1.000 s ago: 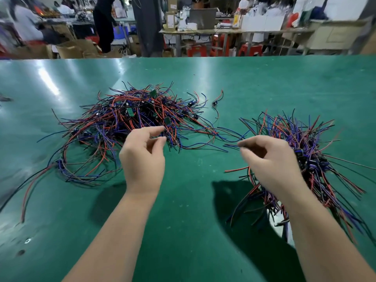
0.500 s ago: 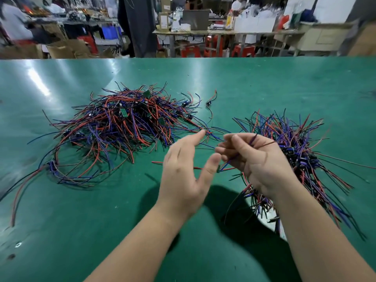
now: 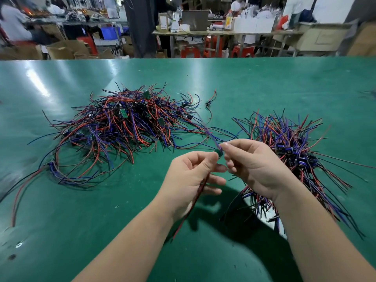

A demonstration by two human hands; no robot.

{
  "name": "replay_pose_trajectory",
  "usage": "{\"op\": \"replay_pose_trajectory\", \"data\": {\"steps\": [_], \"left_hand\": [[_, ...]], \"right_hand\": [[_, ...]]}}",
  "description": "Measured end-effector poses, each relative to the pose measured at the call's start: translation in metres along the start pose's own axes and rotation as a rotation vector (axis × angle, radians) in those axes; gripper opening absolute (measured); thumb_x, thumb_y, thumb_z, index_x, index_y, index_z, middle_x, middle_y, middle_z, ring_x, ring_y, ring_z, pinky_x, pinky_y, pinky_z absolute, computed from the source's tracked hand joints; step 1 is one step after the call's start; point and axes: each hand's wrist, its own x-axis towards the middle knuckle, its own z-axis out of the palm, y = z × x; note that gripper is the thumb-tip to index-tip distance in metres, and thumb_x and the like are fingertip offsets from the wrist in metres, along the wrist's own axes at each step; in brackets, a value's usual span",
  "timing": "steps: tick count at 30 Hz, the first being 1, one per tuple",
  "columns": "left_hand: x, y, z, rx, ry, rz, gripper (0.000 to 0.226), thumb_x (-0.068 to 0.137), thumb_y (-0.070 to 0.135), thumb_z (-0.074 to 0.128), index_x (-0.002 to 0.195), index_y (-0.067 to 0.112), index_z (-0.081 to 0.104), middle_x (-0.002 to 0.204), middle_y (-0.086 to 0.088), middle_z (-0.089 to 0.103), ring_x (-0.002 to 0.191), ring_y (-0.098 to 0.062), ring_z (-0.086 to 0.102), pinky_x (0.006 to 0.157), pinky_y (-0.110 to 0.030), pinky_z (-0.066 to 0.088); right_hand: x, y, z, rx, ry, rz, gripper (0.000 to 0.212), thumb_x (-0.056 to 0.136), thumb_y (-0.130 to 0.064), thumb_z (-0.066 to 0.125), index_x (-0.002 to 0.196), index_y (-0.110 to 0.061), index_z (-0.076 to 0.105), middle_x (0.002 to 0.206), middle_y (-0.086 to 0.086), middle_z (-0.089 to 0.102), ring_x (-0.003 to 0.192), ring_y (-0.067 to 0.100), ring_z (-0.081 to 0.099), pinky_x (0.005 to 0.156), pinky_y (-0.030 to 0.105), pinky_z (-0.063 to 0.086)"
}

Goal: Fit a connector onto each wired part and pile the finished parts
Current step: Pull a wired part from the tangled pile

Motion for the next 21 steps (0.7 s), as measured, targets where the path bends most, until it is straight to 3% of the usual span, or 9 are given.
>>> {"op": "replay_pose_trajectory", "data": {"steps": [2,4,6,9,12,14,16,21], "left_hand": [[0.001,-0.002,-0.003,0.152,0.131,0.086,0.029,0.065,0.032,0.074,0.084,0.013,0.063,0.067,-0.002,0.071,0.046,-0.013,0.063,0.04,-0.021,0.047],[0.0,-0.007,-0.008,0.454,0.254,0.23,0.026,0.064,0.03,0.083,0.08,0.019,0.065,0.066,0.004,0.07,0.05,-0.014,0.065,0.045,-0.022,0.049],[0.0,-0.012,-0.012,0.751,0.296,0.384,0.022,0.068,0.025,0.085,0.08,0.023,0.067,0.07,0.011,0.07,0.058,-0.006,0.064,0.056,-0.02,0.051],[-0.001,-0.015,-0.013,0.932,0.284,0.51,0.024,0.069,0.023,0.083,0.083,0.025,0.064,0.074,0.017,0.067,0.062,0.007,0.056,0.059,-0.006,0.043],[-0.002,-0.013,-0.008,0.783,0.252,0.419,0.029,0.067,0.033,0.085,0.086,0.027,0.064,0.08,0.013,0.069,0.063,0.004,0.059,0.059,-0.011,0.049],[-0.002,-0.01,-0.002,0.449,0.226,0.235,0.03,0.069,0.035,0.08,0.091,0.023,0.064,0.083,0.003,0.07,0.059,-0.006,0.064,0.05,-0.024,0.054],[0.0,-0.007,0.001,0.199,0.227,0.097,0.022,0.077,0.023,0.075,0.094,0.014,0.065,0.079,-0.004,0.07,0.056,-0.01,0.065,0.044,-0.023,0.051],[0.0,-0.005,-0.001,0.171,0.184,0.076,0.003,0.08,0.013,0.073,0.083,0.013,0.071,0.065,0.003,0.069,0.044,-0.007,0.054,0.041,-0.018,0.045]], "right_hand": [[0.0,0.001,0.0,-0.021,-0.031,-0.012,0.039,0.056,-0.03,0.076,0.084,-0.004,0.068,0.058,-0.001,0.058,0.049,0.009,0.047,0.048,0.016,0.041],[0.0,0.003,0.003,-0.094,-0.026,-0.029,0.038,0.054,-0.029,0.077,0.083,-0.006,0.069,0.061,0.0,0.063,0.051,0.009,0.051,0.05,0.016,0.041],[0.0,0.007,0.006,-0.176,0.0,-0.049,0.035,0.051,-0.029,0.079,0.078,-0.01,0.07,0.066,0.004,0.066,0.053,0.01,0.054,0.052,0.018,0.042],[0.001,0.012,0.007,-0.2,0.054,-0.084,0.024,0.055,-0.027,0.08,0.071,-0.012,0.071,0.067,0.007,0.067,0.058,0.015,0.056,0.055,0.023,0.044],[0.003,0.012,0.005,-0.124,0.117,-0.096,0.014,0.064,-0.02,0.075,0.072,-0.01,0.071,0.064,0.006,0.067,0.059,0.016,0.057,0.056,0.025,0.047],[0.004,0.01,0.004,-0.052,0.125,-0.078,0.014,0.06,-0.022,0.074,0.069,-0.011,0.074,0.066,0.005,0.069,0.062,0.014,0.062,0.057,0.02,0.049],[0.003,0.007,0.005,-0.002,0.106,-0.059,0.014,0.059,-0.02,0.072,0.071,-0.014,0.076,0.068,0.002,0.07,0.062,0.009,0.063,0.055,0.016,0.048],[0.004,0.006,0.008,0.245,0.142,0.072,0.03,0.057,-0.008,0.071,0.087,-0.007,0.067,0.059,-0.002,0.065,0.049,0.007,0.06,0.05,0.014,0.046]]}}
